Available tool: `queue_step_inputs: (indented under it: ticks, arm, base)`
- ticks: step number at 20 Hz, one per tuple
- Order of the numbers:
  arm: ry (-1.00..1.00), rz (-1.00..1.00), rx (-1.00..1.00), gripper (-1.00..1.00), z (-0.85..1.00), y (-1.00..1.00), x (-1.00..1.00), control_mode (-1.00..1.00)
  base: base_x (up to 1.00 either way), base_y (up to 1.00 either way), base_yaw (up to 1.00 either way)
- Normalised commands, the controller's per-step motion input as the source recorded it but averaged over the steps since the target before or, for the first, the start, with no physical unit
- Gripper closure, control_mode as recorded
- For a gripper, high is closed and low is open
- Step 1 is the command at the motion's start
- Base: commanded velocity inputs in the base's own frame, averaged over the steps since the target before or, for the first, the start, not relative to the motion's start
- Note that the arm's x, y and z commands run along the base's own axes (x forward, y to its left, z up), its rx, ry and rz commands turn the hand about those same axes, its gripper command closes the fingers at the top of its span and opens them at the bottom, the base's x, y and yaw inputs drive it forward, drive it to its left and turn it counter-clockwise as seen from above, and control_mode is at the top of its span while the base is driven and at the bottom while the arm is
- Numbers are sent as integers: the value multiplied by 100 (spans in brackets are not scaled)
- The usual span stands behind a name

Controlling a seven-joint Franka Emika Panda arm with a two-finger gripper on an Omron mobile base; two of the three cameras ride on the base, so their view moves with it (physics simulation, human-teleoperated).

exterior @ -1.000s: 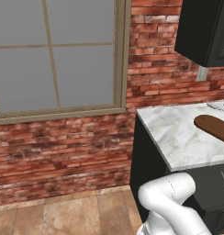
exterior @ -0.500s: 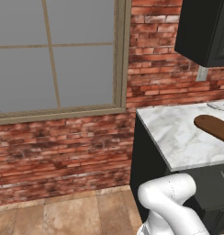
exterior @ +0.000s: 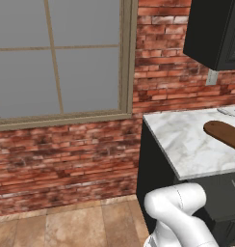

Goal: Open the drawer on the right and place the cutting tools on the cutting board.

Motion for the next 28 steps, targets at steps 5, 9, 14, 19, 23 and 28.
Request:
queue_step_inputs:
  ticks: [5, 9, 14, 19, 23, 28]
  arm:
    - [8, 0, -2, -100, 11, 14, 1, -100]
    - [14, 0, -2, -100, 18, 22, 8, -100]
    - [17, 0, 0, -100, 20, 22, 15, -100]
    - [21, 0, -1, -100, 15, 24, 27, -100]
    - [24, 0, -1, -100, 16, 26, 37, -100]
    - [27, 0, -1, -100, 16, 27, 45, -100]
  base:
    - [0, 0, 0]
    - [0, 0, 0]
    - [0, 0, 0]
    - [0, 0, 0]
    - [0, 0, 0]
    - [0, 0, 0]
